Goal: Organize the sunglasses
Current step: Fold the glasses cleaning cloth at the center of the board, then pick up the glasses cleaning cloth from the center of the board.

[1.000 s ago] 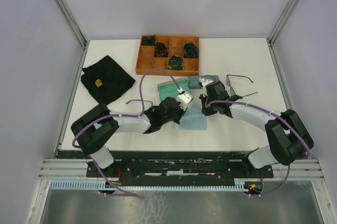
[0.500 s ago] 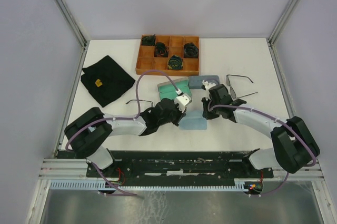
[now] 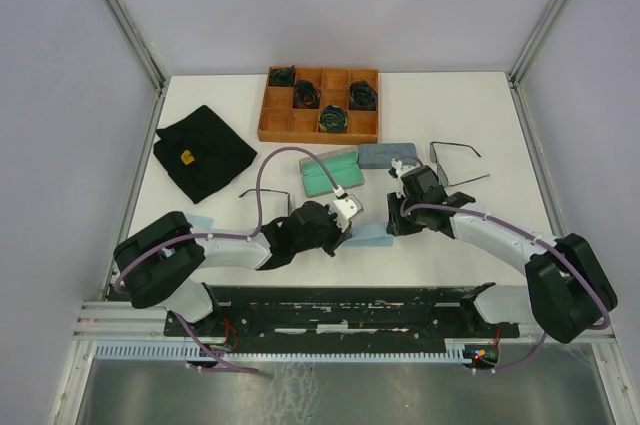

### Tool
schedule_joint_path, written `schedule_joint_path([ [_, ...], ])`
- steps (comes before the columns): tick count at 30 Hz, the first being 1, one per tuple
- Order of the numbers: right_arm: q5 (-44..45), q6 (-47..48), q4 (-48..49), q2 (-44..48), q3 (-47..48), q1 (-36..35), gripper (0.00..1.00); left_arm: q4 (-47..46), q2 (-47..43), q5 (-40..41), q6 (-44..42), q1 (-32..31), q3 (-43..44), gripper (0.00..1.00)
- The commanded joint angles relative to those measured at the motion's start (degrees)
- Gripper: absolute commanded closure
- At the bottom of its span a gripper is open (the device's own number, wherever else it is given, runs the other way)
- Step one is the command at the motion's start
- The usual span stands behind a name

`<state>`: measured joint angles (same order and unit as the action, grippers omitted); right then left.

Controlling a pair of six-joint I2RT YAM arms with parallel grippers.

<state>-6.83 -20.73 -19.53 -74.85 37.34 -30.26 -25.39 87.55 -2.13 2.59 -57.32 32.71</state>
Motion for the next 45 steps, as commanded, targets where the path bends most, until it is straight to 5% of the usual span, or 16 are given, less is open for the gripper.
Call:
schedule_joint_path([
  [1,1.98,-3.13,-4.68,2.88,0.26,0.03,0.66,-2.74,-3.10,-1.21,0.75,-1.53,-0.84,0.97],
  [20,8.18,-7.31,-12.77,10.58,2.74,0.04,0.45,0.24,-13.94,8.26,8.77,-5.21,-7.22,0.56],
  [24,7.06,-8.85,-10.30,7.18,2.91,0.06,0.48,4.21,-15.18,14.35,14.79,-3.57,-5.65,0.54],
  [31,4.60,-10.17,-4.63,2.26,2.15,0.08,0.50,8.77,-8.33,12.11,28.51,-0.42,-1.75,0.62],
  [45,4.20,-11.44,-0.91,-1.22,1.09,0.09,0.49,4.22,-0.06,12.10,32.55,-0.51,0.38,0.62],
])
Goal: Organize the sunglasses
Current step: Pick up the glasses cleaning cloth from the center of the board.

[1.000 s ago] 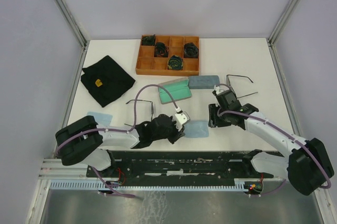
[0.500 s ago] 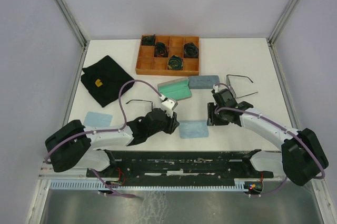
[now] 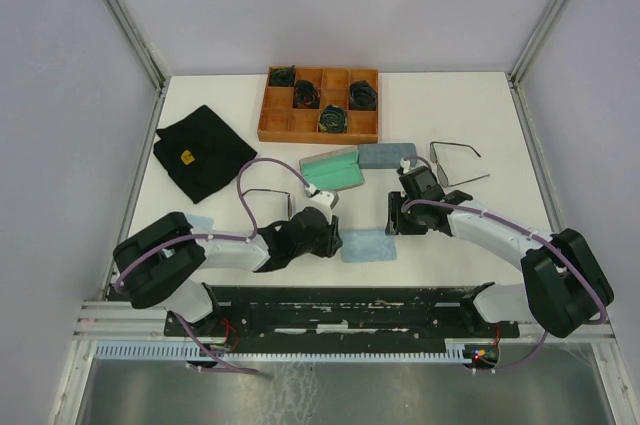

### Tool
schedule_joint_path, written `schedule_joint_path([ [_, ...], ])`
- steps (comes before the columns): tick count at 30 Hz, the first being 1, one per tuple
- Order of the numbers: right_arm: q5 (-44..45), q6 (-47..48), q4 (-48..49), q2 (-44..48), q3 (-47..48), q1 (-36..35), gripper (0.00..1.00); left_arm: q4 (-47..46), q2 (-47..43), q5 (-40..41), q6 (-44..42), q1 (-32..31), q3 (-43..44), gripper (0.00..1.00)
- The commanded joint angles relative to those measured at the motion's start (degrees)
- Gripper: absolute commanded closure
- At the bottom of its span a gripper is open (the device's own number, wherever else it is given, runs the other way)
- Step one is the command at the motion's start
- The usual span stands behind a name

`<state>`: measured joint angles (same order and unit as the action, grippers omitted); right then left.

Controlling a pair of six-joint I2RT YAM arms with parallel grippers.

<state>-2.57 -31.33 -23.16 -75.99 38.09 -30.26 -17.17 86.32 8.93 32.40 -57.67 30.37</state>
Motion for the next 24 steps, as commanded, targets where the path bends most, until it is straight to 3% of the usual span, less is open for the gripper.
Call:
schedule_joint_path([
  [1,-0.05,-0.84,2.79,-0.07,0.34,0.03,0.49,-4.07,1.63,1.23,2.75,-0.18,3.09,0.62],
  [24,0.83,-0.92,2.23,0.64,-0.41,0.09,0.47,-3.62,6.63,2.38,2.82,-0.09,6.28,0.61],
])
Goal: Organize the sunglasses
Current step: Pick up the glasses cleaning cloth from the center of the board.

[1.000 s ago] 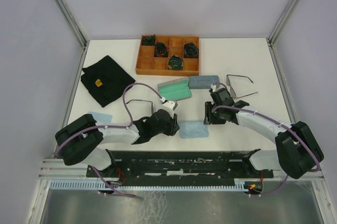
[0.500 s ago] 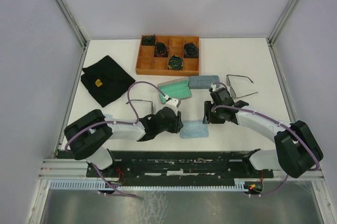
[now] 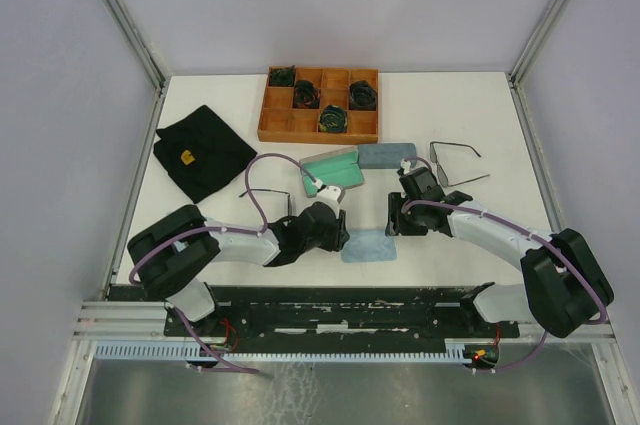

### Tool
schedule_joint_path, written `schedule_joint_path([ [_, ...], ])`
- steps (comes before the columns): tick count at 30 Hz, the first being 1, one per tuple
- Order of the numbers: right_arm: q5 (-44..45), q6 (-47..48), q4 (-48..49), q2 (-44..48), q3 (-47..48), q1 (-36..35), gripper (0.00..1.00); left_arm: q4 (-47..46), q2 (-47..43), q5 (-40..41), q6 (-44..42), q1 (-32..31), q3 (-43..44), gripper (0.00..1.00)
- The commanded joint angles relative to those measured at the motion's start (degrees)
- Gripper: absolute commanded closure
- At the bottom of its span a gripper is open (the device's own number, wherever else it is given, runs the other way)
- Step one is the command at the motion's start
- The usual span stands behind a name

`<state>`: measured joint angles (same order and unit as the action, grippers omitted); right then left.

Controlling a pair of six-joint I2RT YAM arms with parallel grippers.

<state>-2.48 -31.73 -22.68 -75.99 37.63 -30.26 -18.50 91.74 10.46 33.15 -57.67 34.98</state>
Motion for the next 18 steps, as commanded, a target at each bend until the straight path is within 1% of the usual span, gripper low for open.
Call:
schedule_joint_path([
  [1,0.72,-0.53,1.71,0.60,0.04,0.08,0.47,-2.32,1.31,0.68,2.10,-0.10,1.73,0.62],
  [2,0.72,-0.53,1.63,0.65,0.03,0.06,0.47,-2.33,1.50,0.50,2.08,-0.15,1.75,0.63],
  [4,0.73,-0.53,1.58,0.87,-0.01,0.09,0.47,-2.54,1.61,0.21,2.10,-0.16,1.67,0.69],
  [7,0.81,-0.53,1.58,0.93,-0.22,0.04,0.47,-2.67,1.38,0.42,2.08,-0.08,1.36,0.83],
  [9,0.69,-0.53,1.58,1.00,-0.39,0.03,0.47,-2.68,1.14,0.68,2.08,-0.12,1.27,0.89],
  [13,0.12,-0.87,1.86,1.16,-0.86,0.07,0.47,-2.61,1.07,0.83,1.93,-0.10,1.52,0.95],
  [18,-0.43,-1.23,1.57,1.70,-1.40,0.11,0.48,-2.52,1.08,0.45,1.66,-0.08,1.93,0.97],
])
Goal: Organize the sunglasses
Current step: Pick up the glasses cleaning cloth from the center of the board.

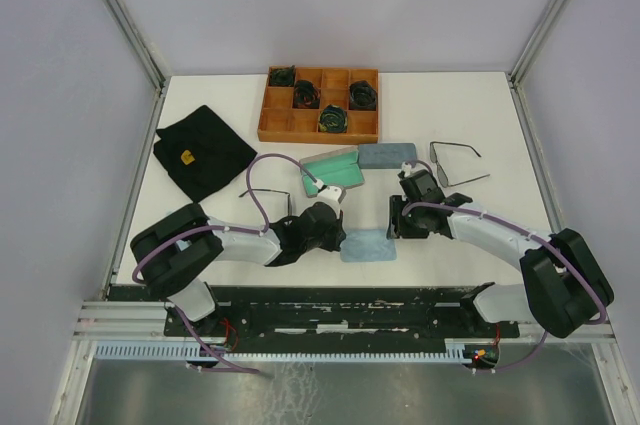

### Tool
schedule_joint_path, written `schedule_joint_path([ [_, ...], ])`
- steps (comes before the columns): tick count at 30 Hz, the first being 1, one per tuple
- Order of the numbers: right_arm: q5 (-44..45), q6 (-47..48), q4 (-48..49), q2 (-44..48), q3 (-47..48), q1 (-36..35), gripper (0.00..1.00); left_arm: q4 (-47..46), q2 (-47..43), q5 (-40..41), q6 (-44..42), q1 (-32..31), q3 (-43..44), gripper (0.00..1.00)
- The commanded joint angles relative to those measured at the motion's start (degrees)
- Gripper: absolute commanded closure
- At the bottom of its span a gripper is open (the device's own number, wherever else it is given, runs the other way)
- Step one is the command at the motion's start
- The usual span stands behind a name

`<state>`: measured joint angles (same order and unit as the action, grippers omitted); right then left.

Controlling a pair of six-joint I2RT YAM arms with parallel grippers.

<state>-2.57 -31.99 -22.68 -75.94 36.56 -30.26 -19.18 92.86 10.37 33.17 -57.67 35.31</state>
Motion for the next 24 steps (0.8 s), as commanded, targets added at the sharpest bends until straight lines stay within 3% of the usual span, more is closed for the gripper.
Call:
schedule_joint_path([
  [1,-0.55,-0.97,1.62,1.58,-0.49,0.07,0.49,-1.85,-0.05,0.53,1.64,-0.07,1.63,0.97],
  [16,-4.46,-0.77,5.01,-4.25,-0.34,0.12,0.59,-2.07,-0.04,-0.30,1.35,-0.08,1.78,0.97],
  [24,-2.47,-0.66,3.32,-4.08,-0.43,0.06,0.75,-2.44,-0.17,-0.74,1.29,-0.15,1.69,0.97],
])
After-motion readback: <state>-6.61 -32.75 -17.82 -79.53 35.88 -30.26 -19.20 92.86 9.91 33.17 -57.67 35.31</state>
